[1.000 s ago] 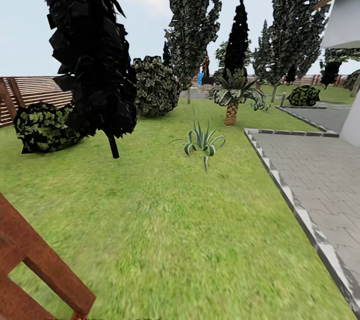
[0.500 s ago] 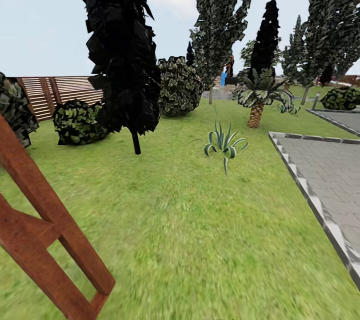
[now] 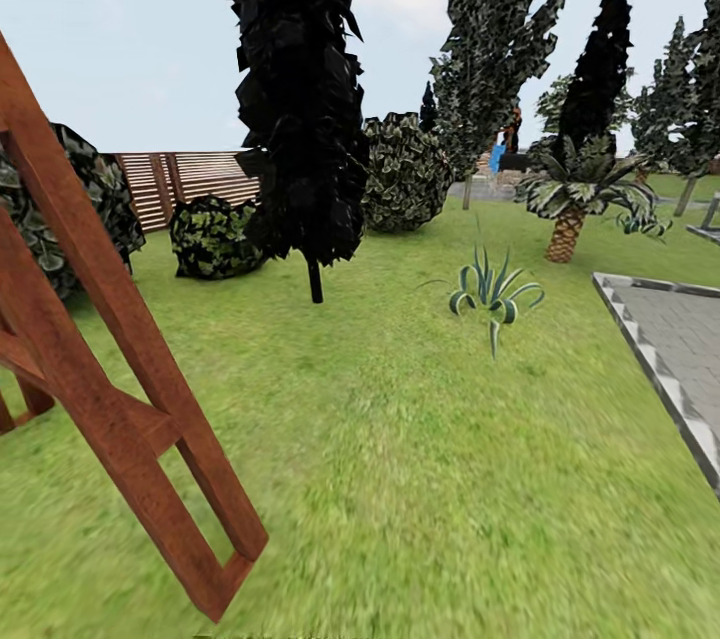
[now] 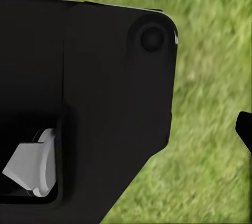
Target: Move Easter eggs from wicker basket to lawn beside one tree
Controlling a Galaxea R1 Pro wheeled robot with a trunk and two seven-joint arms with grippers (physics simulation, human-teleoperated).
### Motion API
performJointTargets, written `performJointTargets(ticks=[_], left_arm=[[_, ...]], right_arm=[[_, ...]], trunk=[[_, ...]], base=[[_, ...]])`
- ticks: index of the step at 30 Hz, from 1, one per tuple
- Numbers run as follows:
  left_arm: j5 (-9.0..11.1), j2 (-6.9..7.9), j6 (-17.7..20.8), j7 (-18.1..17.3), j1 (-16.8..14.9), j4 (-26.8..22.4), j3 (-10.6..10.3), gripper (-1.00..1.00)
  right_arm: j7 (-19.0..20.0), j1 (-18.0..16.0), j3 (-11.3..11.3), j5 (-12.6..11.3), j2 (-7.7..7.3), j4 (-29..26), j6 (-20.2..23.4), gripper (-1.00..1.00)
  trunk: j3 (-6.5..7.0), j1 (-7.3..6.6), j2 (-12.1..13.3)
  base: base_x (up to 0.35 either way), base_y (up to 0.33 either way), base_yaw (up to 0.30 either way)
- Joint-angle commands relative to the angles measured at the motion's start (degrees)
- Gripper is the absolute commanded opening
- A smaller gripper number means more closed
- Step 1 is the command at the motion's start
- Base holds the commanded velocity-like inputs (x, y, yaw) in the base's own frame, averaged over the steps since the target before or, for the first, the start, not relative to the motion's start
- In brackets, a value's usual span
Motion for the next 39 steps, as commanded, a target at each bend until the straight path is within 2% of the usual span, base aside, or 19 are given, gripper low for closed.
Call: performJointTargets(ticks=[1,21,30,39], left_arm=[[0.0,-0.02,-0.1,0.0,0.0,-0.1,0.3,1.00],[-0.1,-0.02,0.1,-0.1,0.0,0.0,0.4,1.00],[0.1,-0.02,0.4,-0.1,0.0,0.0,0.5,1.00],[0.1,-0.02,0.5,0.0,0.0,0.0,0.5,1.00]], right_arm=[[-0.4,0.0,0.3,0.2,0.02,0.1,-0.2,1.00],[-0.4,0.0,0.3,0.2,0.02,0.1,-0.2,1.00],[-0.4,0.0,0.3,0.2,0.01,0.1,-0.2,1.00],[-0.4,0.0,0.4,0.2,0.02,0.1,-0.2,1.00]], trunk=[[-0.09,0.02,-0.1],[-0.09,0.02,-0.1],[1.53,-1.96,3.5],[1.53,-1.96,3.5]], base=[[-0.105,0.000,0.292],[-0.024,0.000,0.292],[0.000,0.000,0.292],[0.000,0.000,0.292]])
